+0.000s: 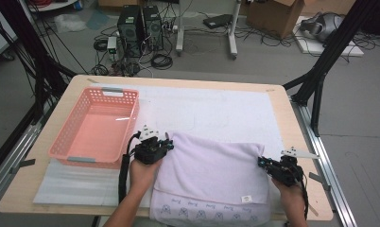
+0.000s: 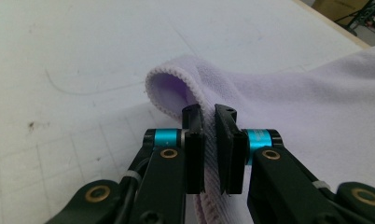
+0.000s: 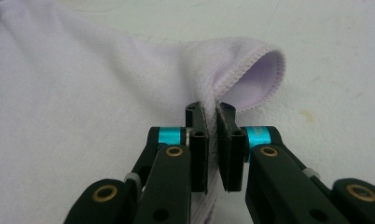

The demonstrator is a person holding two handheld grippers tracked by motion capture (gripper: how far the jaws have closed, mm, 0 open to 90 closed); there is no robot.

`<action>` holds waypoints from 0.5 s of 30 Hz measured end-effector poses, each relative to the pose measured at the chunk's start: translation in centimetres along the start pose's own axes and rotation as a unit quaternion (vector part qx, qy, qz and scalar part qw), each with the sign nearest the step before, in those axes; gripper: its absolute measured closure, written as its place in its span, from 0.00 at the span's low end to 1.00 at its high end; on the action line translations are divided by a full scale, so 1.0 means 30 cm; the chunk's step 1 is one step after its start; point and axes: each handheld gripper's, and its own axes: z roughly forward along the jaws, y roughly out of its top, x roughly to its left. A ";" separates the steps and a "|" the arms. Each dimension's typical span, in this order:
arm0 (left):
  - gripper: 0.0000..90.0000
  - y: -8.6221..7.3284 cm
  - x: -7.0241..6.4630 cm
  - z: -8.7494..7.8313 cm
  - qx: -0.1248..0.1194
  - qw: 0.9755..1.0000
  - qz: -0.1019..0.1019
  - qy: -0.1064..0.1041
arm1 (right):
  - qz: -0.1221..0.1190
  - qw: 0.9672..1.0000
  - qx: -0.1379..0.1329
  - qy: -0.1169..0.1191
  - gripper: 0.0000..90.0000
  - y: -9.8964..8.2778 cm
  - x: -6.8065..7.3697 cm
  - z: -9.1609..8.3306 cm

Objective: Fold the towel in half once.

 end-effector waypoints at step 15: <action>0.91 0.161 0.072 0.092 -0.011 0.999 -0.005 0.036 | -0.013 0.999 -0.025 -0.038 0.94 0.171 -0.071 0.070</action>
